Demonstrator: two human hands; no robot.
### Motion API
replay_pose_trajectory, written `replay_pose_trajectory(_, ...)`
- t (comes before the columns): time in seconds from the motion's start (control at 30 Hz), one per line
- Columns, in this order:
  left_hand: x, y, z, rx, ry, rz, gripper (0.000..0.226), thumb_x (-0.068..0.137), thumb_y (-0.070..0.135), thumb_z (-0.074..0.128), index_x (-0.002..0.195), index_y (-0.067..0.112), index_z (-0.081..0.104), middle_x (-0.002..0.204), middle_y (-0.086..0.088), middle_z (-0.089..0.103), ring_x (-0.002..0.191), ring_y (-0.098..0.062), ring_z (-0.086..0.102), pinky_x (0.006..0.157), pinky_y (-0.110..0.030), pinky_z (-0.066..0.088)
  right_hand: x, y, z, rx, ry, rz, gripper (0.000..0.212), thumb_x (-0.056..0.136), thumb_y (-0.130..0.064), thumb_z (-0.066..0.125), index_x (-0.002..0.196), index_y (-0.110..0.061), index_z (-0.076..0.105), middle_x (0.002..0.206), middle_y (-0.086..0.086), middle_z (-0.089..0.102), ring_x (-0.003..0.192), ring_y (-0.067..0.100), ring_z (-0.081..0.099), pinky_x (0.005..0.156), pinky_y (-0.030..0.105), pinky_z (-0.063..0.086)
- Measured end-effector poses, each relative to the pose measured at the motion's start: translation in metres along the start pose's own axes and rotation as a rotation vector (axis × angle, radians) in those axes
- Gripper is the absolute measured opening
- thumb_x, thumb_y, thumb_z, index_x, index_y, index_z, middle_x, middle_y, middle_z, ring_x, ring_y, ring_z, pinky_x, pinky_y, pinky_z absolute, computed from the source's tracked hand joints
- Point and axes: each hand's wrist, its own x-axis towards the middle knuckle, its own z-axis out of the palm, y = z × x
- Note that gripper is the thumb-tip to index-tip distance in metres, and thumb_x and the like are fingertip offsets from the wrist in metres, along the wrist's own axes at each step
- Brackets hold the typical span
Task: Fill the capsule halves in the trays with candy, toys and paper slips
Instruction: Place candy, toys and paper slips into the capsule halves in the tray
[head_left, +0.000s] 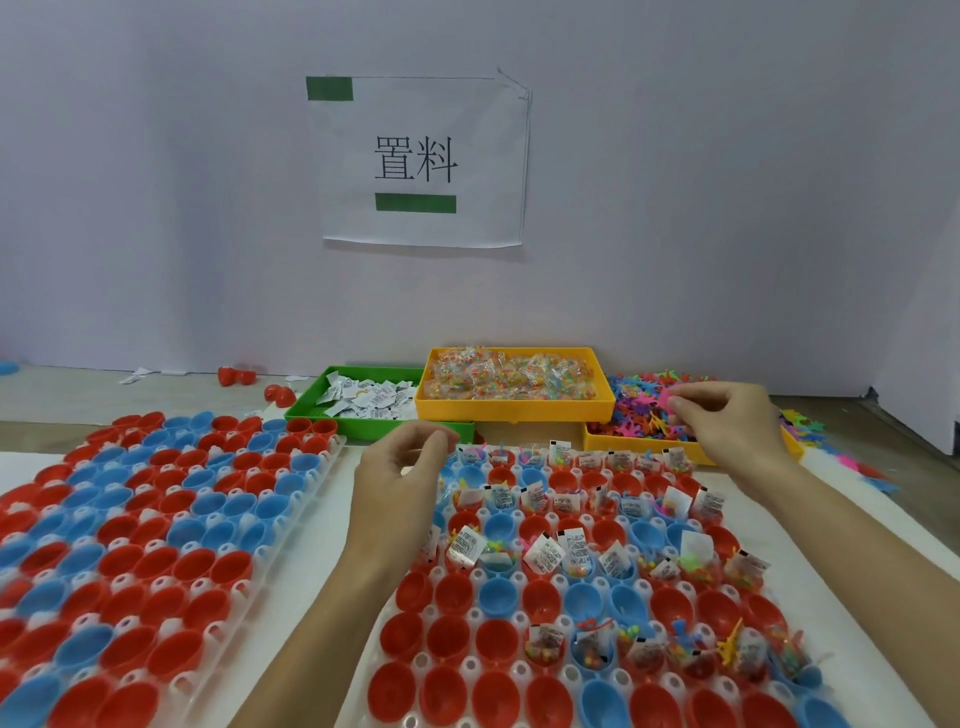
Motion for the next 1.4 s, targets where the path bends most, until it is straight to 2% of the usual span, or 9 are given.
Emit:
replay_pose_trajectory(0.17, -0.008, 0.01, 0.004, 0.006, -0.177, 0.11, 0.008, 0.09, 0.015, 0.07, 0.092, 0.019, 0.075, 0.082, 0.006, 0.073, 0.08, -0.011, 0.069, 0.071, -0.025, 0.057, -0.065, -0.044, -0.003, 0.122, -0.307, -0.218, 0.011, 0.083, -0.015, 0.078, 0.091, -0.022, 0.078, 0.079, -0.011, 0.077, 0.071, 0.005, 0.073, 0.065, 0.012, 0.054)
replay_pose_trajectory(0.4, -0.021, 0.021, 0.013, 0.008, -0.455, 0.186, 0.021, 0.078, 0.025, 0.077, 0.096, 0.017, 0.077, 0.086, 0.002, 0.075, 0.08, -0.016, 0.071, 0.074, -0.038, 0.06, -0.122, -0.066, 0.005, 0.207, -0.571, -0.314, 0.01, 0.078, -0.022, 0.079, 0.087, -0.024, 0.08, 0.081, -0.008, 0.077, 0.076, 0.009, 0.074, 0.072, 0.021, 0.059)
replay_pose_trajectory(0.67, -0.018, 0.027, 0.0, 0.003, -0.655, 0.136, 0.005, 0.085, 0.006, 0.074, 0.089, 0.008, 0.076, 0.084, -0.009, 0.074, 0.081, -0.032, 0.07, 0.079, -0.048, 0.058, -0.131, -0.058, 0.007, 0.201, -0.548, -0.336, 0.012, 0.085, -0.017, 0.076, 0.094, -0.026, 0.078, 0.082, -0.01, 0.076, 0.075, 0.008, 0.073, 0.071, 0.02, 0.059)
replay_pose_trajectory(0.73, -0.012, 0.028, -0.011, 0.062, -0.772, 0.084, 0.005, 0.084, 0.006, 0.074, 0.087, 0.009, 0.076, 0.084, -0.008, 0.074, 0.078, -0.03, 0.069, 0.077, -0.041, 0.06, -0.129, -0.057, 0.005, 0.2, -0.493, -0.335, 0.014, 0.088, -0.015, 0.073, 0.093, -0.027, 0.078, 0.08, -0.01, 0.076, 0.073, 0.009, 0.073, 0.068, 0.019, 0.058)
replay_pose_trajectory(0.9, -0.009, 0.026, -0.02, 0.245, -0.956, 0.047, 0.008, 0.084, 0.007, 0.074, 0.082, 0.015, 0.077, 0.074, 0.008, 0.071, 0.061, -0.003, 0.061, 0.061, -0.014, 0.046, -0.124, -0.054, 0.002, 0.217, -0.415, -0.309, 0.017, 0.091, -0.011, 0.069, 0.094, -0.026, 0.077, 0.08, -0.009, 0.076, 0.073, 0.01, 0.073, 0.069, 0.022, 0.059)
replay_pose_trajectory(1.07, -0.011, 0.023, -0.019, 0.352, -1.021, 0.023, 0.008, 0.082, 0.007, 0.073, 0.082, 0.015, 0.076, 0.071, 0.013, 0.069, 0.059, 0.0, 0.059, 0.057, -0.008, 0.043, -0.122, -0.053, 0.001, 0.188, -0.369, -0.325, 0.023, 0.092, -0.007, 0.067, 0.094, -0.029, 0.076, 0.08, -0.011, 0.075, 0.073, 0.009, 0.072, 0.068, 0.028, 0.06)
replay_pose_trajectory(1.17, -0.011, 0.024, -0.018, 0.396, -1.027, 0.012, 0.005, 0.082, 0.011, 0.074, 0.083, 0.016, 0.075, 0.074, 0.009, 0.07, 0.062, -0.002, 0.062, 0.064, -0.007, 0.044, -0.122, -0.053, 0.001, 0.168, -0.348, -0.331, 0.026, 0.092, -0.006, 0.067, 0.094, -0.03, 0.076, 0.08, -0.012, 0.075, 0.075, 0.007, 0.071, 0.067, 0.026, 0.06)
replay_pose_trajectory(1.3, -0.011, 0.023, -0.018, 0.511, -1.017, 0.059, 0.005, 0.081, 0.019, 0.075, 0.085, 0.021, 0.074, 0.081, 0.013, 0.071, 0.077, 0.003, 0.063, 0.089, -0.014, 0.037, -0.121, -0.052, 0.0, 0.151, -0.325, -0.325, 0.025, 0.092, -0.007, 0.067, 0.094, -0.031, 0.075, 0.082, -0.014, 0.075, 0.078, 0.007, 0.071, 0.07, 0.025, 0.06)
replay_pose_trajectory(1.4, -0.011, 0.024, -0.018, 0.514, -1.023, 0.09, 0.009, 0.08, 0.019, 0.076, 0.088, 0.022, 0.072, 0.08, 0.002, 0.07, 0.07, -0.013, 0.063, 0.084, -0.006, 0.037, -0.12, -0.052, 0.0, 0.147, -0.308, -0.322, 0.026, 0.092, -0.007, 0.066, 0.094, -0.031, 0.075, 0.083, -0.016, 0.074, 0.08, 0.006, 0.071, 0.073, 0.026, 0.06)
